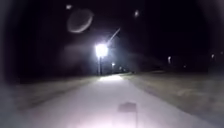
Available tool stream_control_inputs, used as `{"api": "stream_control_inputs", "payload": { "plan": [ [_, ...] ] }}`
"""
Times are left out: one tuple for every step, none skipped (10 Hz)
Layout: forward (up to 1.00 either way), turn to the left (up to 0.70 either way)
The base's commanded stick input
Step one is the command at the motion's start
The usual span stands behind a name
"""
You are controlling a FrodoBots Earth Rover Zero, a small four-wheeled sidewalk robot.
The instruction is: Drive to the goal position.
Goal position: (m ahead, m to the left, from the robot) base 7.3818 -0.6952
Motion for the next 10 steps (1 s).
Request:
{"api": "stream_control_inputs", "payload": {
  "plan": [
    [0.70,0.00],
    [0.70,0.00],
    [0.70,0.00],
    [0.70,0.00],
    [0.70,0.00],
    [0.70,0.00],
    [0.70,0.00],
    [0.70,0.00],
    [0.70,0.00],
    [0.70,0.00]
  ]
}}
